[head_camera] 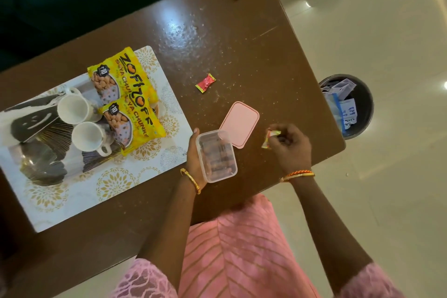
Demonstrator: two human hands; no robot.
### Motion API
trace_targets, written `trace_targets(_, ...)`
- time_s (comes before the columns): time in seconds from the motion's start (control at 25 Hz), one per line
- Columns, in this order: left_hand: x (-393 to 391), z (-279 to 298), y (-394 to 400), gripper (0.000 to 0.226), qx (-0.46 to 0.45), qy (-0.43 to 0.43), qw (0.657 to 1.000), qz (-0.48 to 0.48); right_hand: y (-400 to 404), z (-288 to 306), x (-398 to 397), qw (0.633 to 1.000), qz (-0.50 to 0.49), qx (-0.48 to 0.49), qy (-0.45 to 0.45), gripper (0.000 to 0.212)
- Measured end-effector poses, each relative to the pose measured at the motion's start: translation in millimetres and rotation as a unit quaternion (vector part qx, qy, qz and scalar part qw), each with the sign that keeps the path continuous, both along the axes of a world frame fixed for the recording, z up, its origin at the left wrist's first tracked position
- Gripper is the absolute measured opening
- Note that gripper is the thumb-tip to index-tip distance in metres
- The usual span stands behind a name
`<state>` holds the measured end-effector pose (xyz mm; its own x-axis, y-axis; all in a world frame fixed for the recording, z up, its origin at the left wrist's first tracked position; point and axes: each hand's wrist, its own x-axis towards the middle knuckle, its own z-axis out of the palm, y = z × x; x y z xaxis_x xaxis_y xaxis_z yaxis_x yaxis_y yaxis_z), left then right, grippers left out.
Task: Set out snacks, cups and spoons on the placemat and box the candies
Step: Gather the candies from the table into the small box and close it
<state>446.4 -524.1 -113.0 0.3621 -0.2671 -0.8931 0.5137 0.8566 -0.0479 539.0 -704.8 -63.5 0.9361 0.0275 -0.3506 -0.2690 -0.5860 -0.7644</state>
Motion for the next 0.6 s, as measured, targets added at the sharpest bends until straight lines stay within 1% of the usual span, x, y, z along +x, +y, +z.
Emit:
trace_targets(0.04,0.6,0.5,-1.5,0.076,-0.002,0.004,1.000,0.005,14.5,11.1,-11.1,0.998,0.041,0.048,0.025,0.019)
trace_targets(0.08,0.0,0.7,-2.8,0.074,-0.005,0.003,1.000,0.014,27.9,19.8,-22.0,0.992,0.091,0.071,0.047,0.021)
trace_targets(0.12,-1.3,-0.2,-3.4,0.074,-0.003,-0.005,1.000,0.020,39.6,25.7,-31.7,0.985,0.142,0.072,0.060,0.022)
trace_targets(0.2,-4.0,-4.1,-2.3,0.075,0.008,-0.031,0.999,0.022,56.8,30.1,-42.9,0.971,0.231,0.042,0.048,0.021)
trace_targets(0.28,-7.2,-6.0,-1.7,0.075,0.012,-0.037,0.998,0.042,68.1,28.9,-39.6,0.964,0.262,0.037,0.022,0.017)
trace_targets(0.32,-6.6,-4.9,-1.6,0.070,0.016,-0.026,0.997,0.065,74.9,27.4,-32.7,0.965,0.260,0.043,0.004,0.015)
trace_targets(0.4,-4.4,-4.4,-0.6,0.062,0.068,0.023,0.992,0.102,94.1,17.6,-7.0,0.970,0.236,0.034,-0.050,0.016)
trace_targets(0.44,-3.3,-4.5,1.5,0.066,0.092,0.041,0.989,0.108,106.8,7.2,10.4,0.969,0.235,0.010,-0.077,0.019)
trace_targets(0.48,-2.2,-3.3,4.5,0.074,0.090,0.047,0.988,0.113,121.8,-4.8,27.9,0.962,0.255,-0.028,-0.097,0.023)
trace_targets(0.52,-1.2,-2.4,8.0,0.077,0.063,0.045,0.991,0.112,135.7,-17.0,43.8,0.945,0.298,-0.079,-0.108,0.028)
trace_targets(0.6,-0.5,2.9,15.5,0.077,-0.004,0.023,0.993,0.116,153.4,-42.7,63.5,0.885,0.412,-0.179,-0.118,0.035)
